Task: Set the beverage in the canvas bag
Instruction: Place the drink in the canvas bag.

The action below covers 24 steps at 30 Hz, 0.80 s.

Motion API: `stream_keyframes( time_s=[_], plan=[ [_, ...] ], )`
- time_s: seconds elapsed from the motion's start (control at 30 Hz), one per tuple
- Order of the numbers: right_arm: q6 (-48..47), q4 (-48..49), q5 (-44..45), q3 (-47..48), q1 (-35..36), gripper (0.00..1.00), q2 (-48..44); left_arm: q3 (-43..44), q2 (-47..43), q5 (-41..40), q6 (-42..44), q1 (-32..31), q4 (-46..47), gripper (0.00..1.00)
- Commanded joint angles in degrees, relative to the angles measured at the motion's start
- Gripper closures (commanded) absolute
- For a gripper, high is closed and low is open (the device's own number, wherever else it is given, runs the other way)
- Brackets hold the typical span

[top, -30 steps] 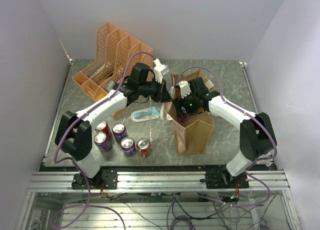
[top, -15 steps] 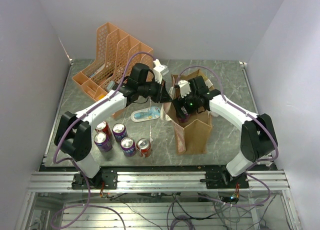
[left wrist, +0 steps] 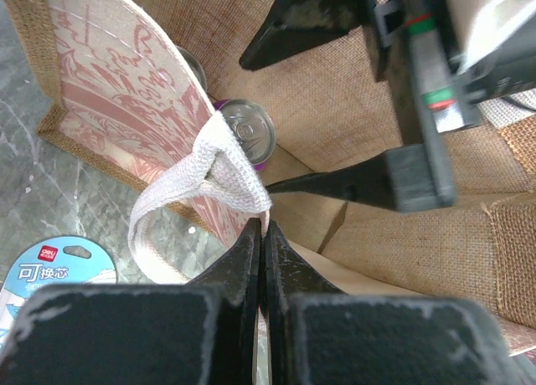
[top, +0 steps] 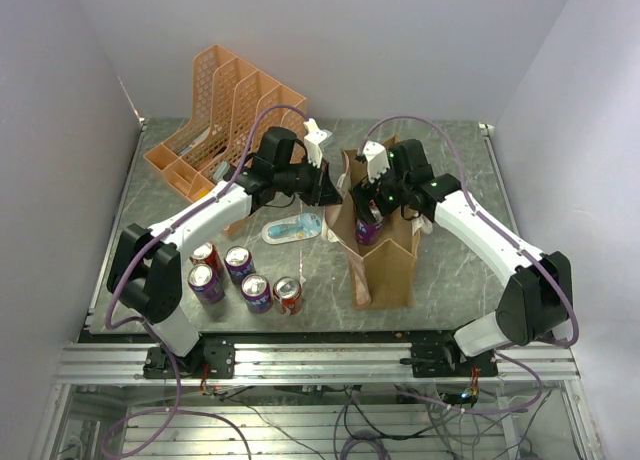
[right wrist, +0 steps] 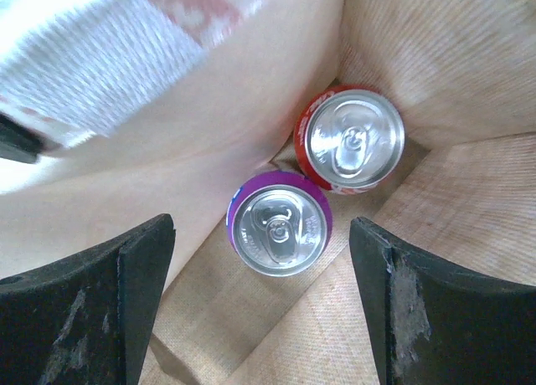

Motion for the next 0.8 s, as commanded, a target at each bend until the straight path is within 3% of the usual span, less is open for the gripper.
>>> stream_keyframes(
  time_s=[0.0, 0.17, 0.3, 0.53, 0.7, 0.77],
  plan=[
    [-1.12, -0.24, 0.62, 4.96, 0.06, 0.16, -2.51, 0.12, -0.66, -1.63, 0.23, 0.19, -0.65, 0.93],
    [-1.09, -0.9, -0.37, 8.33, 0.04, 0.16, -4.44, 0.94, -0.74, -2.15, 0.53, 0.11, -1.07, 0.9],
    [-1.04, -0.91, -0.71, 10.51, 0.15, 0.16, -5.74, 1.24, -0.78, -1.45, 0.68, 0.01, -0.77, 0.82],
    [0.14, -1.89, -3.5, 16.9, 0.52, 0.15, -4.55, 0.47, -2.8, -0.86, 0.73, -0.04, -1.18, 0.59],
    [0.32, -2.16, -4.1, 20.21, 2.8, 0.15, -3.72, 0.28, -6.16, 1.43, 6.13, 0.37, -3.77, 0.44],
    [-0.16, -2.17, -3.37, 21.43, 4.5, 0.15, -3.46, 0.19, -7.87, 2.97, 9.27, 1.43, -5.05, 0.32]
  ],
)
